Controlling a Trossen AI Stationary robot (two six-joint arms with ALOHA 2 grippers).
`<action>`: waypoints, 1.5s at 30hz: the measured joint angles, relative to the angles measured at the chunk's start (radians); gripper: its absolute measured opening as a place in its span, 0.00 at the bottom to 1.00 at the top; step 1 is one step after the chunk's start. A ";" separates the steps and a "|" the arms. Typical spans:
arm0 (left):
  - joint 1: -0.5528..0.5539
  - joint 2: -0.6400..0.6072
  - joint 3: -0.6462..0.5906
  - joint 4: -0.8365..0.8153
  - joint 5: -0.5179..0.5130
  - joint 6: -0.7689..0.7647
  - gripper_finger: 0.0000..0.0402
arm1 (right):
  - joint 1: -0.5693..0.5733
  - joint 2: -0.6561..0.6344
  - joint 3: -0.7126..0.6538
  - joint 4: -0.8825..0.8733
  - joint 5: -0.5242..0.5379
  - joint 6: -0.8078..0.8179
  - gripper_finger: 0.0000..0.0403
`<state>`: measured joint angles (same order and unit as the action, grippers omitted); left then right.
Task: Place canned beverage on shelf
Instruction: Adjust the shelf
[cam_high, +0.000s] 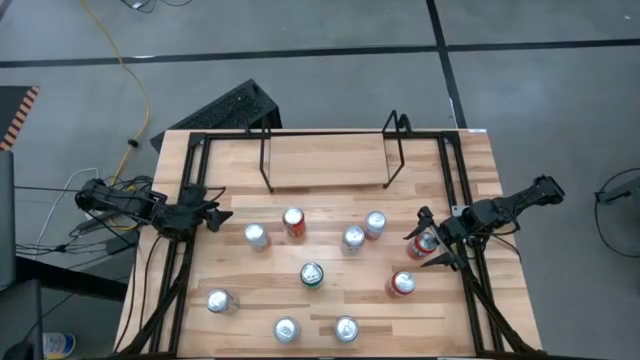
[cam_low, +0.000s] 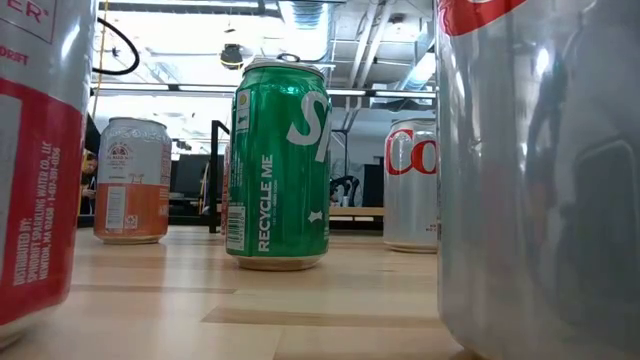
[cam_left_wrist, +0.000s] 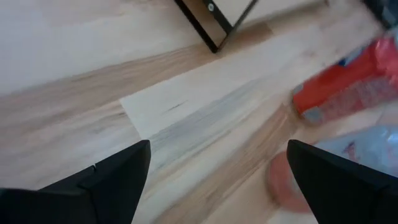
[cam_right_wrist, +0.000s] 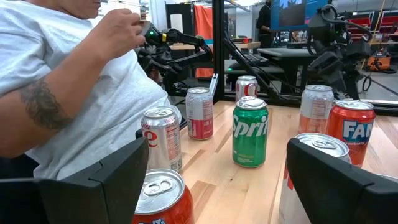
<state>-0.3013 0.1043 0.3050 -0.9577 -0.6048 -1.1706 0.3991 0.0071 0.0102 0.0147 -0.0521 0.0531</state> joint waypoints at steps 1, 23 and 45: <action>0.000 0.000 0.000 0.006 -0.006 -0.028 0.90 | 0.000 0.000 0.000 0.000 0.000 0.000 0.90; 0.004 0.000 0.000 0.038 -0.573 -0.027 0.90 | 0.000 0.000 0.000 0.000 0.000 0.000 0.90; 0.093 0.000 0.046 0.053 -0.969 -0.060 0.90 | 0.000 0.000 0.000 0.000 -0.001 0.053 0.90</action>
<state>-0.2085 0.1043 0.3511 -0.9051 -1.5734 -1.2305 0.3988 0.0074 0.0105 0.0147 -0.0528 0.1063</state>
